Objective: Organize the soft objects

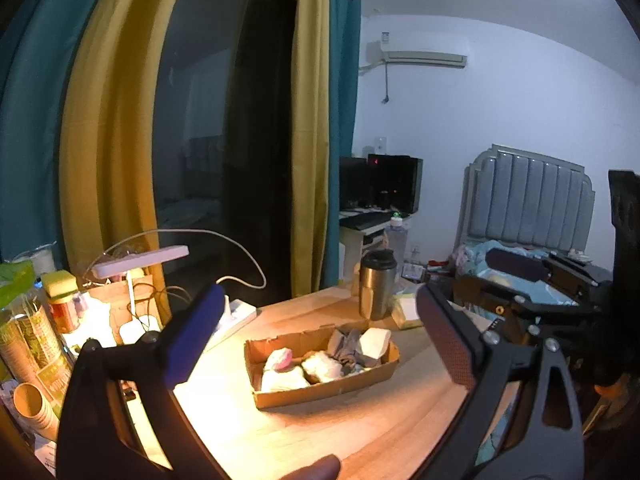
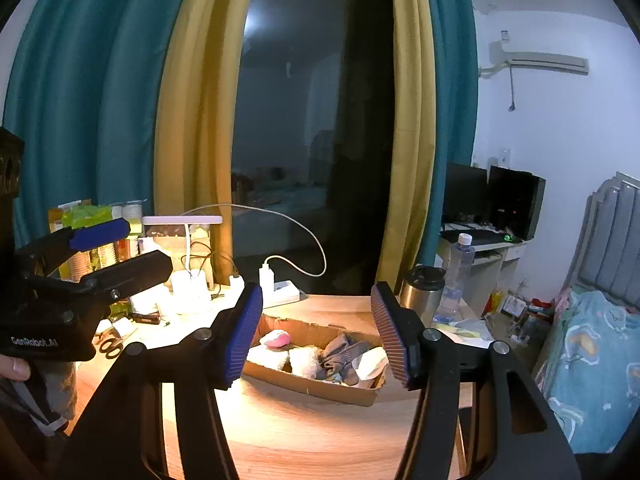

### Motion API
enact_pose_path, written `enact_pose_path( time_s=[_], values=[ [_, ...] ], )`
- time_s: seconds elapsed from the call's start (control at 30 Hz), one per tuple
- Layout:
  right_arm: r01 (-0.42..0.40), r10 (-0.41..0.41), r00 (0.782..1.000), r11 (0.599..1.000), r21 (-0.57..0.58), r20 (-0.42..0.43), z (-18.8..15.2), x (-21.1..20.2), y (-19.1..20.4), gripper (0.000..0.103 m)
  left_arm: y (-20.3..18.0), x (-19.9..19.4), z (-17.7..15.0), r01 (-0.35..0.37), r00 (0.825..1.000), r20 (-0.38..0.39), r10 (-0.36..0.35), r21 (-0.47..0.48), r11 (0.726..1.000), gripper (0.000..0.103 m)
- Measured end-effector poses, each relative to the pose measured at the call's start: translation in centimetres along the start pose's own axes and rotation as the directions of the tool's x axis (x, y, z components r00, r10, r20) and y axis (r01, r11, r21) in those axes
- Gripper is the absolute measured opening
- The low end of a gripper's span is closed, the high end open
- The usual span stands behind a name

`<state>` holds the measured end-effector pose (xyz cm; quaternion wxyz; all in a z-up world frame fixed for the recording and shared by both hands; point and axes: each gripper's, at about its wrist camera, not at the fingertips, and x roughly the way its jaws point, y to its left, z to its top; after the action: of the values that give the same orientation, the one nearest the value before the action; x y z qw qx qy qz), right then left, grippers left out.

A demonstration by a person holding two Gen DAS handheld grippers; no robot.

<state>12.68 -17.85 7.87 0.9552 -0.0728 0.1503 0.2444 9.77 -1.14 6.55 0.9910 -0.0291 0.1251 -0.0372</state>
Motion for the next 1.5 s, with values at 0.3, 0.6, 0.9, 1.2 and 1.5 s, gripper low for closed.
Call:
enact_pose_path(
  time_s=[0.3,0.6,0.9,1.2,1.5],
  values=[
    [0.012,-0.012,1.0,1.0,0.012,0.001,-0.3,-0.4,-0.3,0.062,-0.2,-0.2,-0.1,-0.021,1.0,0.001,0.021,-0.01,1.0,0.098],
    [0.024,-0.024,1.0,0.999,0.027,-0.006,-0.8,-0.5,-0.9,0.062,-0.8,0.1,-0.3,-0.019,1.0,-0.003,0.019,-0.002,1.0,0.098],
    [0.018,-0.017,1.0,0.999,0.042,-0.015,-1.3,-0.3,-1.4,0.062,-1.0,0.3,-0.7,-0.026,1.0,-0.009,0.026,0.0,1.0,0.098],
    [0.019,-0.018,1.0,0.999,0.046,-0.017,-1.3,-0.2,-1.4,0.062,-1.2,0.6,-1.1,-0.041,0.999,-0.017,0.041,-0.002,0.999,0.098],
    [0.018,-0.017,1.0,0.999,0.046,-0.021,-1.5,0.2,-1.5,0.062,-1.5,1.3,-1.2,-0.063,0.998,-0.02,0.063,0.005,0.998,0.098]
  ],
)
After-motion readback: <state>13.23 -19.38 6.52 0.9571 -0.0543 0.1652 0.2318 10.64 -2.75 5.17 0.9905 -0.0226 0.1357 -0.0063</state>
